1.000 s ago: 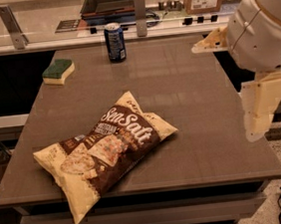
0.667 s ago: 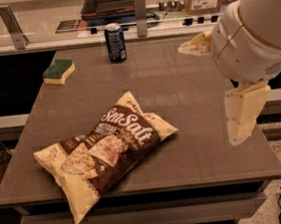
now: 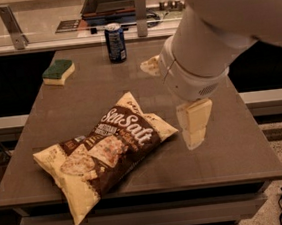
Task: Move brown chip bag near pepsi can
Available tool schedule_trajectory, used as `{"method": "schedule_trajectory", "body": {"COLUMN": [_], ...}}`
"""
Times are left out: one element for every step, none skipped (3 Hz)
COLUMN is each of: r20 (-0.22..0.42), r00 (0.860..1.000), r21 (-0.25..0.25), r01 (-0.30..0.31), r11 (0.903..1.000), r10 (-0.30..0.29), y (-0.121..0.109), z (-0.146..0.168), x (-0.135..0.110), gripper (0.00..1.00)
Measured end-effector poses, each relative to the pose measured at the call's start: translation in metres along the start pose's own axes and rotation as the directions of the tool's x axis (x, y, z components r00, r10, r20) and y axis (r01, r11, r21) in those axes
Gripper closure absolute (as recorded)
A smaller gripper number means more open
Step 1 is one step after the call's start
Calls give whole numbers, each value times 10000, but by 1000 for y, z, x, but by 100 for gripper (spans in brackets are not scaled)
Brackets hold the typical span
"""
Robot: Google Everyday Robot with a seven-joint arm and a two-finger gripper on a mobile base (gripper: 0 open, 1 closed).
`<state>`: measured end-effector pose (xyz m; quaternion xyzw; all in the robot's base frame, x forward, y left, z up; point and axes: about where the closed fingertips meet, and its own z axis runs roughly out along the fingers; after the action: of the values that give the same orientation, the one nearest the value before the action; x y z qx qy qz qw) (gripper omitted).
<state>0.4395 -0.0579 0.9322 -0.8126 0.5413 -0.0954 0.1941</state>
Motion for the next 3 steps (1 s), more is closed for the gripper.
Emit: {"method": "schedule_trajectory", "body": {"r20": [158,378,578], "r00": [9990,9964,9940], "r21": [-979,-1903,-2364], "r01": [435,818,1040], "r11": [9942,9783,9661], "r10": [-422,-760,-928], "y": [7,20,27], "z": [36,67,84], "x": [-14,-23,-29], "gripper": [0,0,0]}}
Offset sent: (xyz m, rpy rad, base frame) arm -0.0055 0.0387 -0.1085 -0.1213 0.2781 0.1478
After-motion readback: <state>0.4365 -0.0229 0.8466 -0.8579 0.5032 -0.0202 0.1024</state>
